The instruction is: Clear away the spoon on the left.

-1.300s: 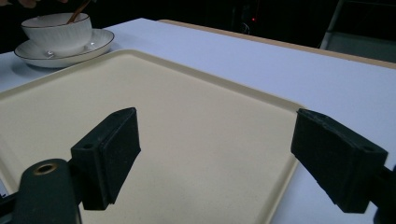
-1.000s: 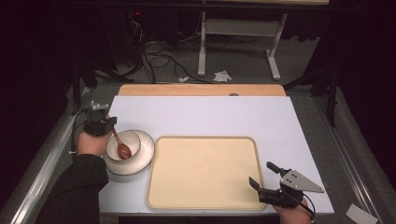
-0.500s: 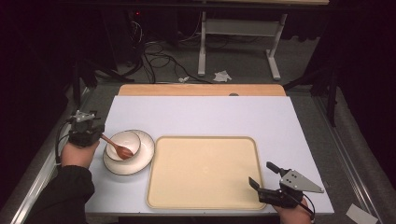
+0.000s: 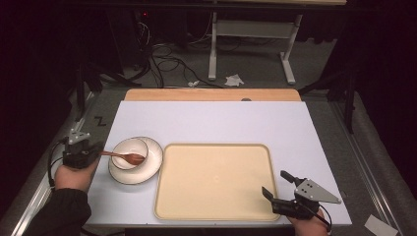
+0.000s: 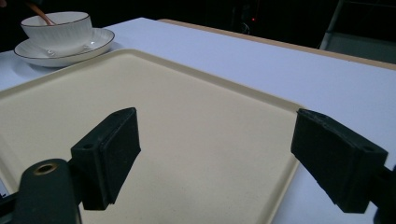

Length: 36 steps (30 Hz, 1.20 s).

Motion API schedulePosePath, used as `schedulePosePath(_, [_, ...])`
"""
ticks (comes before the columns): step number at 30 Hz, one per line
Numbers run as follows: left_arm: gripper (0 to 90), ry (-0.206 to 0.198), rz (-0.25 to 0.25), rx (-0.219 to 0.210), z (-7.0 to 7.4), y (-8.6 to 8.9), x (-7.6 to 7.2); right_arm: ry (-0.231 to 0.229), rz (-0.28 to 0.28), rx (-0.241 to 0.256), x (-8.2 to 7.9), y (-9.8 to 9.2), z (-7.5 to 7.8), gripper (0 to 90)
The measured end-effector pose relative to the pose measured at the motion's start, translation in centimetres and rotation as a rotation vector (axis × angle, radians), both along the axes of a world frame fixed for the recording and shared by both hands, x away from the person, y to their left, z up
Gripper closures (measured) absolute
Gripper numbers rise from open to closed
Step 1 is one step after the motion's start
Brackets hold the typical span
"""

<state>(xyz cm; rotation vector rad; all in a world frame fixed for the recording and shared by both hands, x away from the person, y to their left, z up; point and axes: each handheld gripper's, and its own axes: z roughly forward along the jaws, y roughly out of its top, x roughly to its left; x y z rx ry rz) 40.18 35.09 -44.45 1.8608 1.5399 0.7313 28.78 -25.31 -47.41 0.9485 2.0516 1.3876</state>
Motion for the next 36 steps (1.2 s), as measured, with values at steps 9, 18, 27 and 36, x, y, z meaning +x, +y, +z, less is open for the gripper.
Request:
schedulePosePath(9, [90.0,-0.028,0.001,-0.016,-0.3,1.0,-2.7,-0.003,0.0,-0.003,0.0,0.0,0.0,16.8])
schedulePosePath(18, [90.0,-0.047,-0.02,-0.022,-0.7,0.4,-5.4,-0.003,-0.001,-0.002,-0.1,0.1,0.1,16.9])
schedulePosePath(27, [90.0,-0.097,-0.034,0.002,-0.8,-0.8,-7.4,-0.003,-0.001,-0.002,-0.1,0.0,0.1,16.8])
schedulePosePath(36, [90.0,-0.084,0.02,0.026,-0.2,0.9,-5.3,-0.002,0.0,-0.005,-0.1,0.1,0.1,16.8])
